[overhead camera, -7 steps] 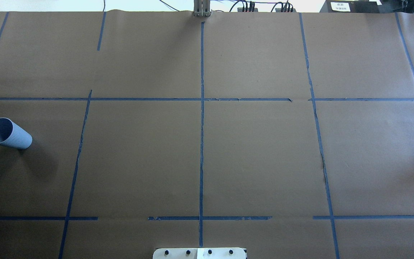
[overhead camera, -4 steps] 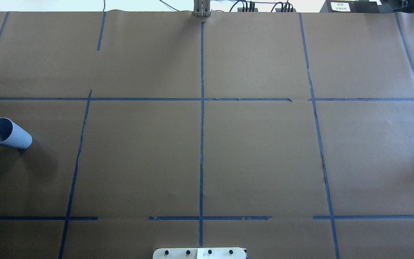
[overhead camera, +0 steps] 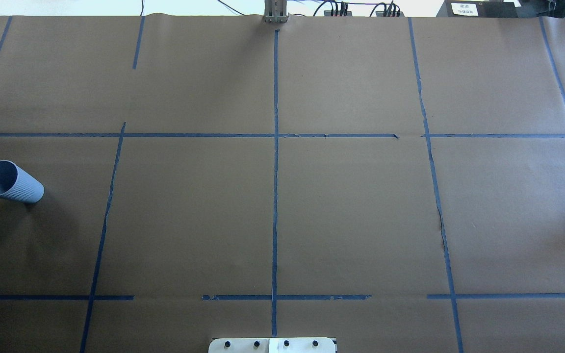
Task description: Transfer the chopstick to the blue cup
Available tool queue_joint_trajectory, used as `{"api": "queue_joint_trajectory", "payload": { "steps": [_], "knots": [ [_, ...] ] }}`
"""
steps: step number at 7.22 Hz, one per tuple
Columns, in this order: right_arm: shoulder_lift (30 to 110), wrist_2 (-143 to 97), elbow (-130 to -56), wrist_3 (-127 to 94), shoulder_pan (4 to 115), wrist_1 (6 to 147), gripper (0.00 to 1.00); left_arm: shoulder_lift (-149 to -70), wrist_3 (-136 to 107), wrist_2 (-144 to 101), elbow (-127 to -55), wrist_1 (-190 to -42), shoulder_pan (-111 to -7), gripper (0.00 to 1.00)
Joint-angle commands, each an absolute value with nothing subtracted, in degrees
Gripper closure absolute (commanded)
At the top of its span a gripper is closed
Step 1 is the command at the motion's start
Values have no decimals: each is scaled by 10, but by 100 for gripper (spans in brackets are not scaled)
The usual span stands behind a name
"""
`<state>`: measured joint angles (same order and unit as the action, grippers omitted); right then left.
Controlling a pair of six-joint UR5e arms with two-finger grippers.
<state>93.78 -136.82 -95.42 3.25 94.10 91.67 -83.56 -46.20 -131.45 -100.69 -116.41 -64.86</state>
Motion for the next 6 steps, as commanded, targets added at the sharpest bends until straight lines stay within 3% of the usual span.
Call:
{"api": "queue_joint_trajectory", "payload": {
  "steps": [1, 4, 5, 6],
  "knots": [
    [938, -1369, -955, 33, 941, 917, 0, -835, -470, -1310, -984, -1176, -623, 0],
    [938, -1369, -963, 33, 941, 918, 0, -835, -471, -1310, -981, -1176, -602, 3],
    [938, -1369, -963, 33, 941, 917, 0, -835, -476, -1311, -981, -1176, -602, 33],
    [938, -1372, -963, 33, 941, 918, 0, -835, -475, -1310, -979, -1176, -602, 74]
  ]
}}
